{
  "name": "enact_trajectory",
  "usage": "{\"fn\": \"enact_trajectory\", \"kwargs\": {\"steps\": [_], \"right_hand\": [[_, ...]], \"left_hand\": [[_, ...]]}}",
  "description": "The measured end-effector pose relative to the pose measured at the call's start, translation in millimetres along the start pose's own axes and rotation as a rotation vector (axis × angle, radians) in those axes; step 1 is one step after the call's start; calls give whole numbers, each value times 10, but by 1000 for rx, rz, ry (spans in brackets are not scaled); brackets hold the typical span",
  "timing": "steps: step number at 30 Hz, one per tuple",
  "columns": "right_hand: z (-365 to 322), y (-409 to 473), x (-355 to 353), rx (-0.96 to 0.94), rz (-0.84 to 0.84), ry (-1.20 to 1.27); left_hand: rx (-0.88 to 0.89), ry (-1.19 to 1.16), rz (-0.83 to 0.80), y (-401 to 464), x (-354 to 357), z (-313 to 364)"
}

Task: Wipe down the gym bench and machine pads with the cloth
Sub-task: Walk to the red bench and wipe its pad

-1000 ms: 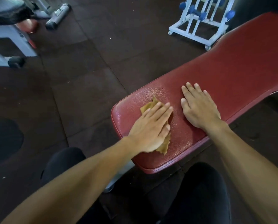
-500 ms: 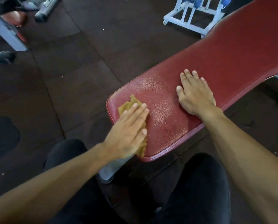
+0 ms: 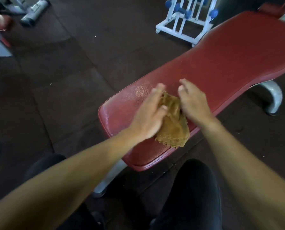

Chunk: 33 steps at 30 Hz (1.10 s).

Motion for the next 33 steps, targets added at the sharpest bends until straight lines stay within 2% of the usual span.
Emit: {"fn": "enact_trajectory", "kwargs": {"steps": [2, 3, 5, 7, 10, 13, 18, 20, 25, 29, 33], "right_hand": [[-116, -251, 250, -65, -70, -210], [-170, -394, 398, -115, -96, -329], [-238, -621, 603, -221, -85, -529], [-198, -686, 625, -255, -67, -563], [-55, -663, 509, -314, -108, -572], [111, -579, 311, -293, -146, -605], [749, 227, -270, -59, -9, -599], [910, 640, -392, -24, 15, -615], [618, 1056, -136, -81, -7, -554], [184, 599, 255, -336, -115, -565], [215, 164, 173, -323, -166, -528]], "left_hand": [[-103, 82, 197, 81, -302, -234], [-162, 176, 232, 151, -414, -351], [-232, 395, 166, 283, -517, -519], [-187, 594, 46, 393, -469, -568], [-89, 724, -73, 591, -270, -538], [-78, 804, -120, 857, -91, -529], [-26, 846, -175, 1056, -4, -600], [-14, 868, -161, 1052, 0, -617], [-23, 861, -145, 1050, 14, -633], [-26, 838, -146, 1060, 13, -624], [-21, 837, -157, 1051, -3, -632]]}}
Point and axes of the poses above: each hand's wrist, its own y-axis towards the middle knuckle, its own x-axis out of the palm, z = x × y, the point moved 2 cm from there along y, towards the middle knuckle
